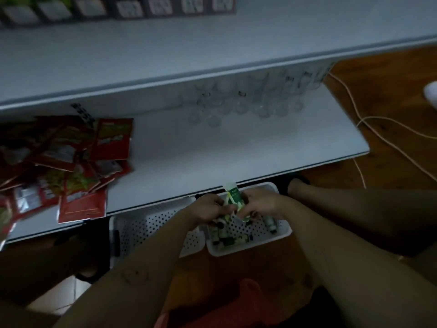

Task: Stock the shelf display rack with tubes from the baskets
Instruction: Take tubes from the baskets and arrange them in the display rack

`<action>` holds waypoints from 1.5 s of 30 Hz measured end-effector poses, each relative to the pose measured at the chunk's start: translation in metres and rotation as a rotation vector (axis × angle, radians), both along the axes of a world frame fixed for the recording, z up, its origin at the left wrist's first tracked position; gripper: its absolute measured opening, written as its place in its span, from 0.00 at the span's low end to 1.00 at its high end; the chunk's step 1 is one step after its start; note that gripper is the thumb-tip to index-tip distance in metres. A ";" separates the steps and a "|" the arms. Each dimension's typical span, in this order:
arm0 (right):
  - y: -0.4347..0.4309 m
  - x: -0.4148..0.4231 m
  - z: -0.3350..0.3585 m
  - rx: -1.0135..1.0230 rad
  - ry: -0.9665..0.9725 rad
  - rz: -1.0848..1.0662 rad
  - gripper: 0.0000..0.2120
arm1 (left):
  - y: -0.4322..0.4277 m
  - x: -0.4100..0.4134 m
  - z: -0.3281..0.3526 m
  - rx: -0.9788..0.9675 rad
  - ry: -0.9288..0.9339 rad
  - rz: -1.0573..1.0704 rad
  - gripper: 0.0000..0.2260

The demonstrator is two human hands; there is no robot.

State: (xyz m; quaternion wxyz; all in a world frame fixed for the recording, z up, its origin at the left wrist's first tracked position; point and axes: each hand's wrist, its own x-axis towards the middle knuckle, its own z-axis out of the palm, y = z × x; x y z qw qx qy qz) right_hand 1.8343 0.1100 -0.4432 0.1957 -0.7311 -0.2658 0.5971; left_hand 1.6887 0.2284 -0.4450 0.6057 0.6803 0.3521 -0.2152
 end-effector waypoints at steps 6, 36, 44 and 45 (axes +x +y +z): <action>0.016 -0.009 0.071 0.288 -0.049 -0.060 0.20 | 0.022 -0.021 0.080 0.221 -0.196 0.069 0.11; 0.166 0.062 0.380 1.115 -0.794 -0.273 0.11 | 0.159 0.047 0.383 0.964 -0.870 0.364 0.10; 0.195 0.108 0.390 1.191 -0.901 -0.398 0.07 | 0.195 0.100 0.413 1.208 -0.848 0.224 0.13; 0.199 0.111 0.389 1.191 -0.906 -0.402 0.07 | 0.200 0.106 0.410 1.215 -0.834 0.173 0.13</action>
